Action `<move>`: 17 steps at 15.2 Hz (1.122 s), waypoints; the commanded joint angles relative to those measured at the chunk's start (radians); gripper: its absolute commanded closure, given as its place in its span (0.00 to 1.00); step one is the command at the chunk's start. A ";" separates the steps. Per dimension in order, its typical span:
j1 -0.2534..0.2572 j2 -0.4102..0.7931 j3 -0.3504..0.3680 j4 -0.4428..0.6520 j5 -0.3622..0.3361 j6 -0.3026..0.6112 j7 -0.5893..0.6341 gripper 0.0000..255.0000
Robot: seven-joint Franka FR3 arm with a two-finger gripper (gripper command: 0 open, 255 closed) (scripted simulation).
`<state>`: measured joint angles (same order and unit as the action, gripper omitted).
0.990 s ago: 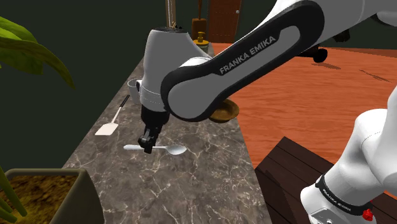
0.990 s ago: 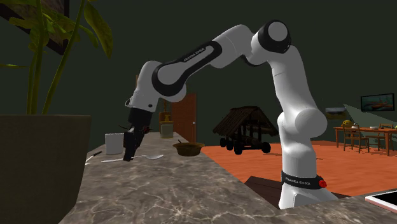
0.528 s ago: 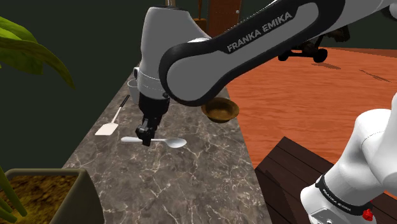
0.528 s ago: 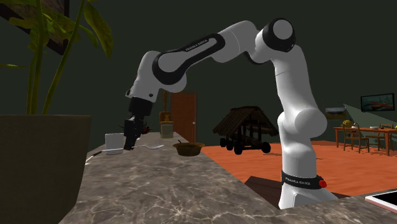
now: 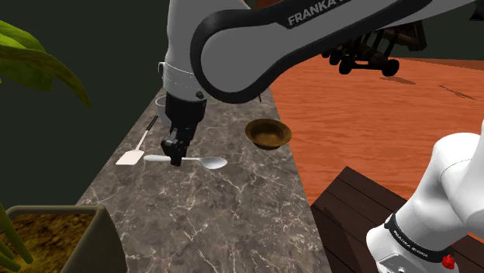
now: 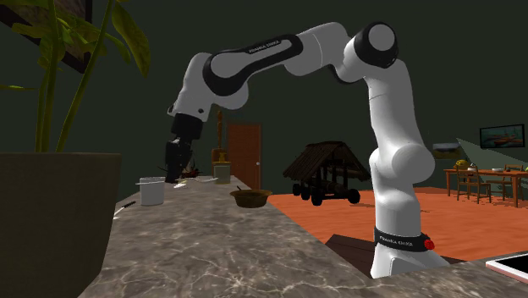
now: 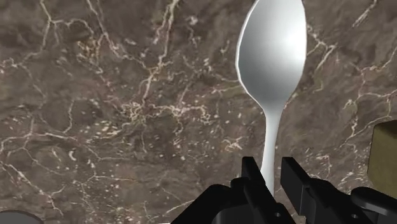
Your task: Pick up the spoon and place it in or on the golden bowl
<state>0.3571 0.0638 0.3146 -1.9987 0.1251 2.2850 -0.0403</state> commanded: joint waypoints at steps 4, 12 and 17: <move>-0.048 -0.092 -0.038 -0.090 0.059 -0.013 -0.115 1.00; -0.124 -0.230 -0.148 -0.225 0.128 -0.049 -0.337 1.00; -0.171 -0.287 -0.228 -0.273 0.139 -0.083 -0.466 1.00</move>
<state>0.1948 -0.2075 0.1028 -2.2577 0.2623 2.2079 -0.4790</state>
